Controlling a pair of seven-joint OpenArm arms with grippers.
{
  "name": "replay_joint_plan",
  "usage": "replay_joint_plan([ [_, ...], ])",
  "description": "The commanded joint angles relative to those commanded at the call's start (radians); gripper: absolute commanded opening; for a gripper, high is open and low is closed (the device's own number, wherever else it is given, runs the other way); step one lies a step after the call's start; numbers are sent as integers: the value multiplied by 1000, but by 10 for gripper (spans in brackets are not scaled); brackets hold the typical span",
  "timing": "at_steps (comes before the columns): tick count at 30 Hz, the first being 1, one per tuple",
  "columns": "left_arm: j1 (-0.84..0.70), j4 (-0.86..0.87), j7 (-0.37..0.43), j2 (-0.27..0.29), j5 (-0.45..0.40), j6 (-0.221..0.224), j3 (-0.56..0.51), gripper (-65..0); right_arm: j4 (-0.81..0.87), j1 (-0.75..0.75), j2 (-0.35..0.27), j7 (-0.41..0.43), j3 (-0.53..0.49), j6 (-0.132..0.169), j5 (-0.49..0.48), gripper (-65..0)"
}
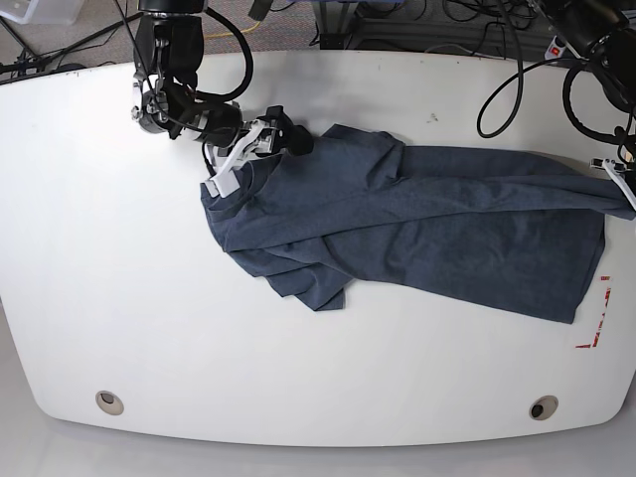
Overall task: Fold the T-shirt properly
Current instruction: 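Release and regrasp the T-shirt edge with the right gripper, then lift the T-shirt with both grippers and lay it flat, print up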
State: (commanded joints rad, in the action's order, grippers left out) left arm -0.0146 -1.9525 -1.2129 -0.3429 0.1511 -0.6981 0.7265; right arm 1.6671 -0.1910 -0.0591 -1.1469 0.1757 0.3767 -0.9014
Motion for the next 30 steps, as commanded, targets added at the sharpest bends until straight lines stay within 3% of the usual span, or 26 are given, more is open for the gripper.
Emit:
replay_joint_plan([
  [4,-2,0,0,0,0,0,0,-650,-31,15,15,3,-3,-2,6,-192],
  [9,-2,0,0,-2,0,0,-3,-650,-101,55,48,3,-5,-2,48,-365],
  [20,-2,0,0,-5,0,0,-3,-650,-71,48,61,3,-6,-2,46,-650],
  [30,3,0,0,-5,0,0,-8,-650,126,-80,28,3,3,-2,40,-650],
])
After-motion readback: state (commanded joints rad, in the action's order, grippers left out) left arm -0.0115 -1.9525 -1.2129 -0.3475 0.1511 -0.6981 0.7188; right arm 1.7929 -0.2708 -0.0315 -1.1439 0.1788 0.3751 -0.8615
